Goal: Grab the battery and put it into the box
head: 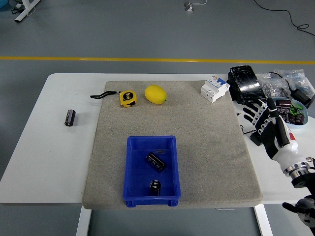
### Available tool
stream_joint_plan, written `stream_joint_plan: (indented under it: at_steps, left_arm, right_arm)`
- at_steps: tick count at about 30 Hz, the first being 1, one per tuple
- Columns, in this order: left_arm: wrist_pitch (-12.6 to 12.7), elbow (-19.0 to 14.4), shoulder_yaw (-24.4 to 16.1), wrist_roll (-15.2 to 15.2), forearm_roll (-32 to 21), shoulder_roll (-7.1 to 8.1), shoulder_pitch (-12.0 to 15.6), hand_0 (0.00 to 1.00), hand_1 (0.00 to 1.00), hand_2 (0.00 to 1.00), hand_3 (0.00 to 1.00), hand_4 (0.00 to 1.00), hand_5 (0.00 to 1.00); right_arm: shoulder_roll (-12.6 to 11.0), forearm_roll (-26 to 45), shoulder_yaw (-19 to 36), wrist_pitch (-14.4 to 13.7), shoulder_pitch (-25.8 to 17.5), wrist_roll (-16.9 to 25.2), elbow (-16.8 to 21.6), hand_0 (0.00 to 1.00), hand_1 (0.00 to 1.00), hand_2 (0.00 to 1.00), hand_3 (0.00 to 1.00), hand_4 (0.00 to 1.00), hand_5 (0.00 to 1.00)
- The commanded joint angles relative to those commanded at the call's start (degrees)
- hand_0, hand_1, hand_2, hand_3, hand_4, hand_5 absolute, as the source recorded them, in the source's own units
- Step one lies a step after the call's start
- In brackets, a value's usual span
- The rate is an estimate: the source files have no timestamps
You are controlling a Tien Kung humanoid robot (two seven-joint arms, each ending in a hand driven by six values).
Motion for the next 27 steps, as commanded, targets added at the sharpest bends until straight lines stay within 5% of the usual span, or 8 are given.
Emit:
stream_joint_plan:
  at_steps: [16,27]
  left_arm:
    - [2.6,0.8,4.2,-1.8,-6.9,-0.43,2.5,0.708,0.708,0.729,0.634,0.663,0.67]
    - [5.7,1.6,14.3,-6.4,-21.1,-0.2,5.7,0.723,0.732,0.739,0.633,0.661,0.666]
  right_arm:
    - [0.5,-1.4,1.6,-0.1,0.0,-0.7,0.6,0.913,0.851,0.851,0.882,0.998,0.998]
    - [1.4,-1.9,2.3,-0.1,-0.1,-1.0,0.4,0.905,0.849,0.85,0.88,0.998,0.997]
